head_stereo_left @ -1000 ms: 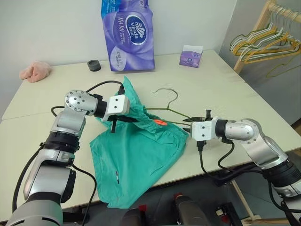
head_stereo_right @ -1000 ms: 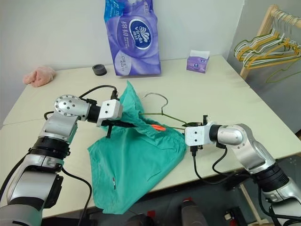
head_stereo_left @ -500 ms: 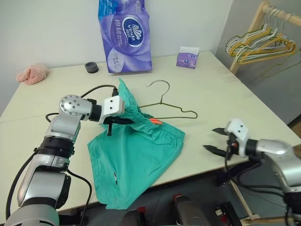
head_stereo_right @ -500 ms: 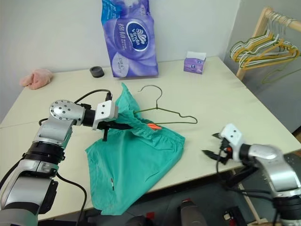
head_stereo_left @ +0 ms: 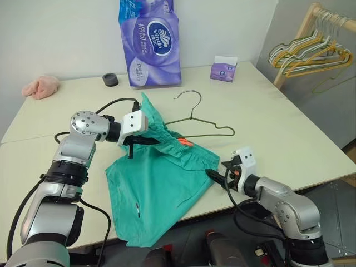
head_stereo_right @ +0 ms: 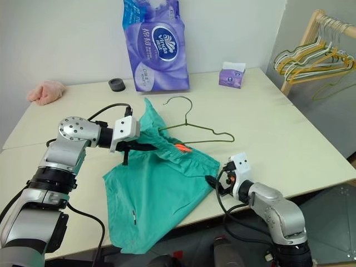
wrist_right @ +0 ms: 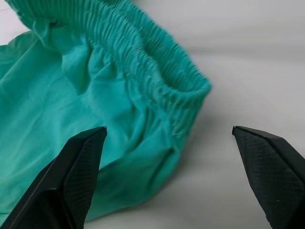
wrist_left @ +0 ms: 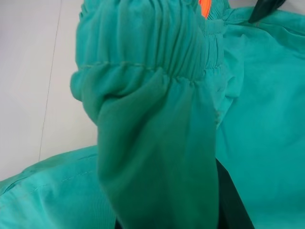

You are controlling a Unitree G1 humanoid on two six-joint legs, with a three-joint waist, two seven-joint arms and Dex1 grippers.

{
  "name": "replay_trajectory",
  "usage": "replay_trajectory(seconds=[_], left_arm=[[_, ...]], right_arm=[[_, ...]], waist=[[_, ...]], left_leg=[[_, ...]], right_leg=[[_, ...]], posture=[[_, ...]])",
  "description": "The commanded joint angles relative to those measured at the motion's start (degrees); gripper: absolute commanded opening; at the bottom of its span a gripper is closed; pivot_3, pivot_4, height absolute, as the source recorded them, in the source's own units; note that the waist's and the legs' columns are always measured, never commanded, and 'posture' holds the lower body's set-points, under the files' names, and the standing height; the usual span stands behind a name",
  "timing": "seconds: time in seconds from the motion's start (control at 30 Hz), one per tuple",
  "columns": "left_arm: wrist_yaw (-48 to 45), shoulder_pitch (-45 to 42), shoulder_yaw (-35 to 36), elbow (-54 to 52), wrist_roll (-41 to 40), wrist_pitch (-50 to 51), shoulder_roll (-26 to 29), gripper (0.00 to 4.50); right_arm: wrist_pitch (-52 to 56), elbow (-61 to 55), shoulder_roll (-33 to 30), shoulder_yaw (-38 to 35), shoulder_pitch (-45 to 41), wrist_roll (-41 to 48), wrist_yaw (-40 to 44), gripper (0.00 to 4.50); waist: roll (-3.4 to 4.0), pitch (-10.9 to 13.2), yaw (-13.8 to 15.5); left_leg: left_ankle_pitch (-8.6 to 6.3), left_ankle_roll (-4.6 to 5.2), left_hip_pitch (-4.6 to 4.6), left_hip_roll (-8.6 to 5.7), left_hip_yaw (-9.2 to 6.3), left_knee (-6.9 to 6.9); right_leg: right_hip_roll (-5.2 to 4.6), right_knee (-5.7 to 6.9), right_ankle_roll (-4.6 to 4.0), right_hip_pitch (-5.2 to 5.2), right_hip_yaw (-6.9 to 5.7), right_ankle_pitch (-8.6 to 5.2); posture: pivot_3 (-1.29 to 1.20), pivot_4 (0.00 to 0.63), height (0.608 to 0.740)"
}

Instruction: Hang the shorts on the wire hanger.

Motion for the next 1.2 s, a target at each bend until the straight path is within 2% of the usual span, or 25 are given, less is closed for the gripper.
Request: replay_trajectory(seconds=[0.03,0.07,0.23,0.43,0.57,0.7,0.83,1.2], left_arm=[[0.9,-1.4,2.0,-1.3,-1.5,-0.4,0.3,0.02],[1.0,-1.4,2.0,-1.4,-1.6,-0.4,0.2,0.02],[1.8,-1.1,2.5,-1.9,-1.9,-0.3,0.4,0.02],[4.5,-0.1,4.6,-3.0,-3.5,1.4,0.0,0.02],[3.8,1.4,6.1,-6.9,-7.1,7.5,0.7,0.02],[-1.3,4.4,7.6,-14.5,-13.6,17.8,4.8,0.02],[-4.0,5.5,7.4,-17.9,-15.9,23.2,8.9,0.02],[-6.1,6.2,4.0,-16.0,-10.3,18.4,13.9,0.02]], right_arm=[[1.2,0.9,0.2,1.0,-2.1,0.6,-0.8,4.14],[0.7,1.7,0.1,1.4,-2.4,-0.1,-1.3,3.92],[-3.4,4.3,-3.0,3.0,-3.3,-4.1,-1.8,2.2],[-6.3,3.4,-6.9,2.0,-3.1,-3.5,1.4,0.05],[-10.7,5.6,-10.2,1.0,-5.1,-5.4,2.3,0.0],[-13.7,11.1,-14.3,-3.2,-9.3,-5.4,4.5,0.0],[-14.7,13.5,-16.8,-4.4,-10.4,-4.9,6.7,0.0],[-15.3,13.9,-18.1,-5.1,-11.4,-5.0,7.6,0.0]], waist=[[-0.01,0.0,-0.1],[-0.02,-0.1,-0.1],[-0.02,-0.3,-0.1],[-0.01,-0.3,-0.1],[-0.01,-0.3,-0.1],[-0.01,-0.3,-0.3],[-0.02,-0.3,-0.2],[0.0,-0.3,-0.1]], left_leg=[[0.0,0.0,0.0,0.0,0.0,0.0],[0.0,0.0,0.0,0.0,0.01,0.0],[0.0,0.0,0.0,0.0,-0.01,0.0],[0.0,0.01,0.0,-0.01,-0.02,0.0],[-0.01,0.01,-0.01,-0.01,0.01,0.0],[-0.01,0.01,-0.01,0.0,0.0,0.0],[-0.01,0.01,0.0,0.04,-0.04,-0.02],[-0.01,0.01,0.01,0.03,0.0,-0.01]], right_leg=[[0.0,-0.01,0.0,0.0,0.0,0.0],[0.0,-0.01,0.0,0.01,0.0,0.0],[0.0,-0.03,0.0,0.02,-0.03,0.0],[0.0,-0.04,0.01,0.02,-0.03,0.0],[0.0,-0.04,0.01,0.02,0.0,-0.01],[0.05,-0.03,0.01,0.0,0.01,-0.01],[0.1,-0.07,0.01,0.03,-0.03,-0.01],[0.11,-0.05,0.01,0.03,0.01,-0.01]], posture=[[-0.23,0.065,0.74],[-0.23,0.065,0.74],[-0.22,0.065,0.74],[-0.22,0.067,0.74],[-0.22,0.068,0.74],[-0.21,0.07,0.74],[-0.21,0.069,0.74],[-0.21,0.07,0.74]])
